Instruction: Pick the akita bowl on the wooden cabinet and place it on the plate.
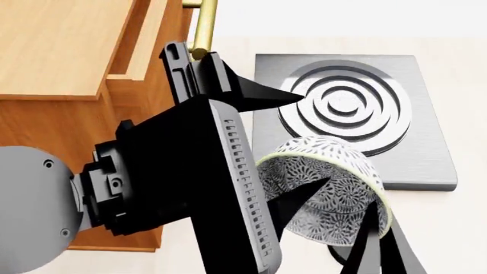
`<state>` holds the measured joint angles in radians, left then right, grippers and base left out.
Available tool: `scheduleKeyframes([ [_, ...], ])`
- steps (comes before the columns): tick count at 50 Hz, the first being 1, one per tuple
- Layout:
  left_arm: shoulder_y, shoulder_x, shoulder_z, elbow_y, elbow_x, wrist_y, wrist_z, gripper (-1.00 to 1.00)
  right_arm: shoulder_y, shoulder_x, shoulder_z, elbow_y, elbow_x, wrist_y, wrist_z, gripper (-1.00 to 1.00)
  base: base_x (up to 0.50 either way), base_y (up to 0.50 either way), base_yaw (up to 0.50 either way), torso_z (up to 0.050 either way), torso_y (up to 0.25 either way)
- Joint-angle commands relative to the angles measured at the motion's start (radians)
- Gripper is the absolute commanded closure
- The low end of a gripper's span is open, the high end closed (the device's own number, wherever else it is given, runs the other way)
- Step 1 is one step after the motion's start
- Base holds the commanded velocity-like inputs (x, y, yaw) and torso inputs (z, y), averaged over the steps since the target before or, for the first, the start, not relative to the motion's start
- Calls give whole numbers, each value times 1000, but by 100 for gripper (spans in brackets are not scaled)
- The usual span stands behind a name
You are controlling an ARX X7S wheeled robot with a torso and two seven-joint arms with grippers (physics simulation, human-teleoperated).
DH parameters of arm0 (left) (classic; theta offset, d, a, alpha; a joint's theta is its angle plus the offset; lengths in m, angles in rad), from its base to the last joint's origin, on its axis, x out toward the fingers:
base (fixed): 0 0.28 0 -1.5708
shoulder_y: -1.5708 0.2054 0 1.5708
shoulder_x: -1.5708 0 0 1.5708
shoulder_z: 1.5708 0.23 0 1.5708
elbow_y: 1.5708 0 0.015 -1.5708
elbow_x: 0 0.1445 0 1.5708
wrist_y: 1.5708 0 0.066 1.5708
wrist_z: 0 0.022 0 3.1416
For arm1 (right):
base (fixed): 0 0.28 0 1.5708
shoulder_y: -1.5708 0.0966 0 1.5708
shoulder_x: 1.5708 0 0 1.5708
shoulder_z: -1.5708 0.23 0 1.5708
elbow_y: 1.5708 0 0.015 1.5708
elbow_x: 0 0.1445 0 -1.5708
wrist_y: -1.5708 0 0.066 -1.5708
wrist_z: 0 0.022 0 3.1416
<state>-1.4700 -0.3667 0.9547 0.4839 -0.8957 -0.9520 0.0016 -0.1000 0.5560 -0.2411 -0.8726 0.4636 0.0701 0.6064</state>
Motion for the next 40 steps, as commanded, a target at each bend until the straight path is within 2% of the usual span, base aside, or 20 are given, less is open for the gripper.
scheduleKeyframes([
  [1,1,-3,18,0,-18,-21,7,-100,4,2,2,-4,-9,-2,3,100,0,0,0,0,0],
  [14,-1,-6,24,4,-19,-21,7,-100,0,1,13,9,0,-9,12,100,0,0,0,0,0],
  [22,1,-5,24,1,-12,-15,-2,-100,-4,-1,65,47,25,44,88,100,0,0,0,0,0],
  [36,5,-11,21,1,-17,-11,-8,-100,-45,-16,157,54,80,-1,144,100,0,0,0,0,1],
  [40,10,-12,23,0,-14,-7,-10,-100,-57,-23,203,54,103,22,208,100,0,0,0,0,0],
])
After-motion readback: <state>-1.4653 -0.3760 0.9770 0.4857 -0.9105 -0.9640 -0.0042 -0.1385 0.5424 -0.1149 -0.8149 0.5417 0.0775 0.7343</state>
